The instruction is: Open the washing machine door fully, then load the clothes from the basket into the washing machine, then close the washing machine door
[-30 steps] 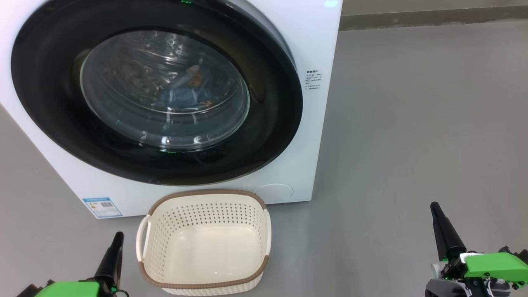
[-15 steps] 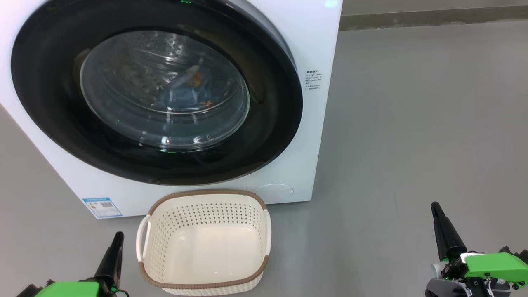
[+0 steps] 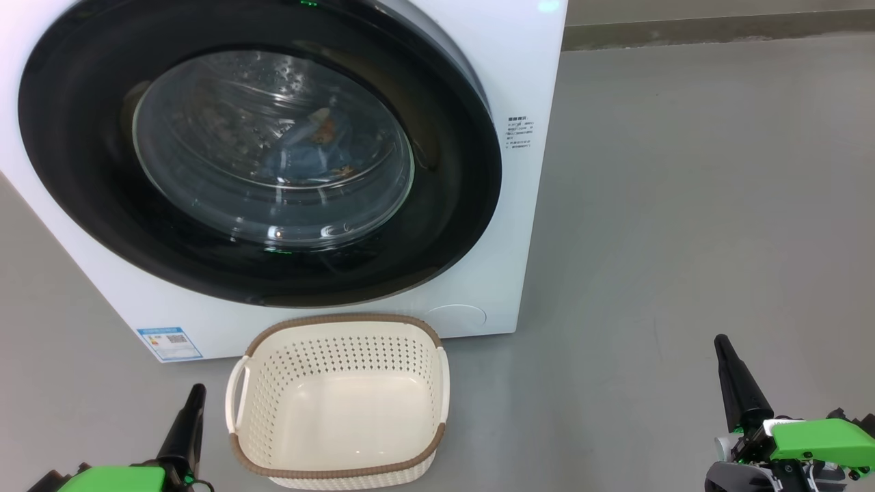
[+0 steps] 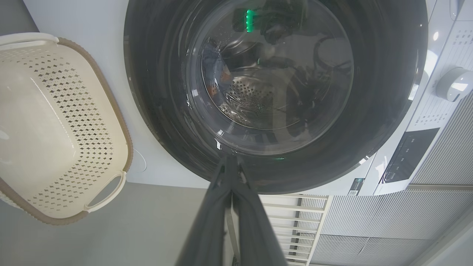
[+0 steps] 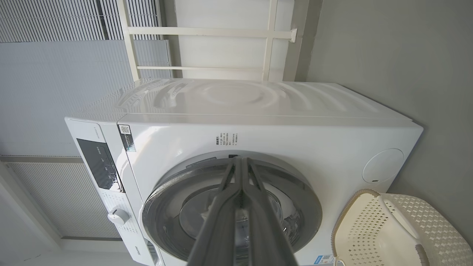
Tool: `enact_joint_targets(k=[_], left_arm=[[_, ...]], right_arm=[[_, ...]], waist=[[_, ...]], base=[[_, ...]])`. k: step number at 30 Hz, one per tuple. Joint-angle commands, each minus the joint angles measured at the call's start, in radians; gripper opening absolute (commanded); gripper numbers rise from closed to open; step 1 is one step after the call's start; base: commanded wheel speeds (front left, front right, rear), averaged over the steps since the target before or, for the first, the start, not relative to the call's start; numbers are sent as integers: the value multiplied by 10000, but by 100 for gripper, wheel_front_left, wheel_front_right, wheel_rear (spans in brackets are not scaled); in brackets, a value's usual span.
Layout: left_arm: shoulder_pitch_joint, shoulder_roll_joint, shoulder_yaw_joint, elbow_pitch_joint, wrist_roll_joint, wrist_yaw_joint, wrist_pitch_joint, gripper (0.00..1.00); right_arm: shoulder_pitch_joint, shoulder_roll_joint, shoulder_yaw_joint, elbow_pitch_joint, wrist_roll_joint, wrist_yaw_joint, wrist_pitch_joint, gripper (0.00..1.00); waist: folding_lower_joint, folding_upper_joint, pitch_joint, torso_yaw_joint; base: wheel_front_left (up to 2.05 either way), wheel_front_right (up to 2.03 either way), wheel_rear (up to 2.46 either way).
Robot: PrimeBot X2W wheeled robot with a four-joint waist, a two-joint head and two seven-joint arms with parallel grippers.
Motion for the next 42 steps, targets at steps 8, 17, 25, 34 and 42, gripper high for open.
enact_joint_targets(k=[8, 17, 25, 34, 42], left_arm=[[-422, 128, 350, -190, -78, -29, 37, 0], [-423, 128, 350, -190, -78, -29, 37, 0], [-423, 128, 350, -190, -78, -29, 37, 0], [-423, 128, 350, -190, -78, -29, 37, 0], [-423, 128, 351, -190, -78, -29, 38, 0]], right_arm=[[-100, -5, 211, -267, -14, 16, 59, 0], [-100, -1, 204, -267, -19, 16, 65, 0], [-101, 3, 199, -266, -24, 16, 69, 0], [-101, 6, 194, -266, -28, 16, 73, 0], [-102, 9, 190, -266, -32, 16, 77, 0]], waist=[[0, 0, 0, 0], [0, 0, 0, 0], [0, 0, 0, 0], [0, 0, 0, 0], [0, 0, 0, 0]], base=[[0, 0, 0], [0, 0, 0], [0, 0, 0], [0, 0, 0], [0, 0, 0]])
